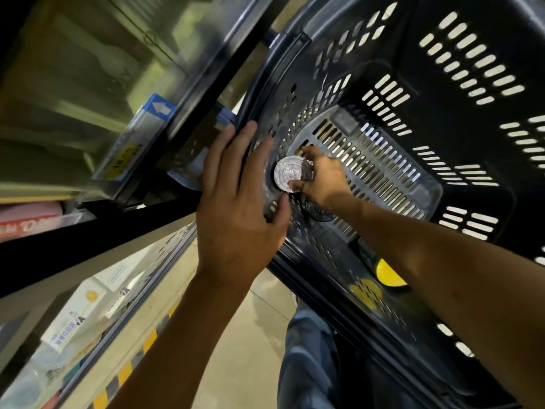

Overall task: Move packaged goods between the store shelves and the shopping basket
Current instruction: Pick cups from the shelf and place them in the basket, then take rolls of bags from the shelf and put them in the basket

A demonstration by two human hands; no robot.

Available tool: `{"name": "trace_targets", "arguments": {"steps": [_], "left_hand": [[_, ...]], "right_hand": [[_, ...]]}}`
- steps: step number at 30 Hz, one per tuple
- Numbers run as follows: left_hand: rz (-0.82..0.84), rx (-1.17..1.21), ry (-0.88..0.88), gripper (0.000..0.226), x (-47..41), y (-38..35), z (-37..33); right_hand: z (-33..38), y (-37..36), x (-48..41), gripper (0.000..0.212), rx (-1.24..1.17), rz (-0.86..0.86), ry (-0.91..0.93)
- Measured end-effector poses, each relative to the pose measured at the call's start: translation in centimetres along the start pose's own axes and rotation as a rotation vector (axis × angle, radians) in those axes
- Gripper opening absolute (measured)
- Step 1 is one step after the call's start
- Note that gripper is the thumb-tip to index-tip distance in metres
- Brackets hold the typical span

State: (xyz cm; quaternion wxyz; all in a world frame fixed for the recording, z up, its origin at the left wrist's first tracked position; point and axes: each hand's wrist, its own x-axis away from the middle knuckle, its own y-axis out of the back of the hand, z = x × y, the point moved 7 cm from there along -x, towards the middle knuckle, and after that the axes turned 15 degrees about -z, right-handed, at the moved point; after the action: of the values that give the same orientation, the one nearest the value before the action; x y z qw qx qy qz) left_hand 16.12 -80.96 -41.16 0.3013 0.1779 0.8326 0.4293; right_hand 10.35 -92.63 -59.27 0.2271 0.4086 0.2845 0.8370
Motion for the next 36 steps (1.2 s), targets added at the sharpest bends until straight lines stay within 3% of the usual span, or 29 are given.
{"name": "trace_targets", "arguments": {"steps": [4, 10, 14, 16, 20, 23, 30, 36], "left_hand": [[0.033, -0.003, 0.007, 0.057, -0.1, 0.1, -0.1], [0.232, -0.032, 0.087, 0.061, -0.9, 1.1, -0.7], [0.329, -0.096, 0.07, 0.058, -2.7, 3.6, -3.1], [0.416, -0.166, 0.145, 0.055, -3.4, 5.6, -4.5], [0.354, -0.269, 0.102, 0.043, -4.8, 11.3, -8.9], [0.482, -0.297, 0.227, 0.048, -4.0, 15.7, -10.9], [0.299, -0.381, 0.381, 0.048, -1.7, 31.2, -14.6], [0.114, -0.419, 0.543, 0.053, 2.1, 42.6, -14.2]], "right_hand": [[0.6, 1.1, 0.5, 0.067, 0.06, -0.017, 0.045], [3.3, 7.5, 3.5, 0.047, 0.209, -0.044, 0.207], [6.1, 13.3, 7.8, 0.048, 0.337, -0.007, 0.328], [7.7, 16.1, 10.4, 0.049, 0.348, 0.007, 0.365], [10.7, 21.9, 16.7, 0.052, 0.351, -0.014, 0.413], [13.3, 25.2, 22.0, 0.051, 0.348, -0.02, 0.479], [20.4, 30.6, 32.9, 0.049, 0.317, -0.03, 0.749], [27.8, 30.0, 42.0, 0.046, 0.29, 0.024, 1.039]]}}
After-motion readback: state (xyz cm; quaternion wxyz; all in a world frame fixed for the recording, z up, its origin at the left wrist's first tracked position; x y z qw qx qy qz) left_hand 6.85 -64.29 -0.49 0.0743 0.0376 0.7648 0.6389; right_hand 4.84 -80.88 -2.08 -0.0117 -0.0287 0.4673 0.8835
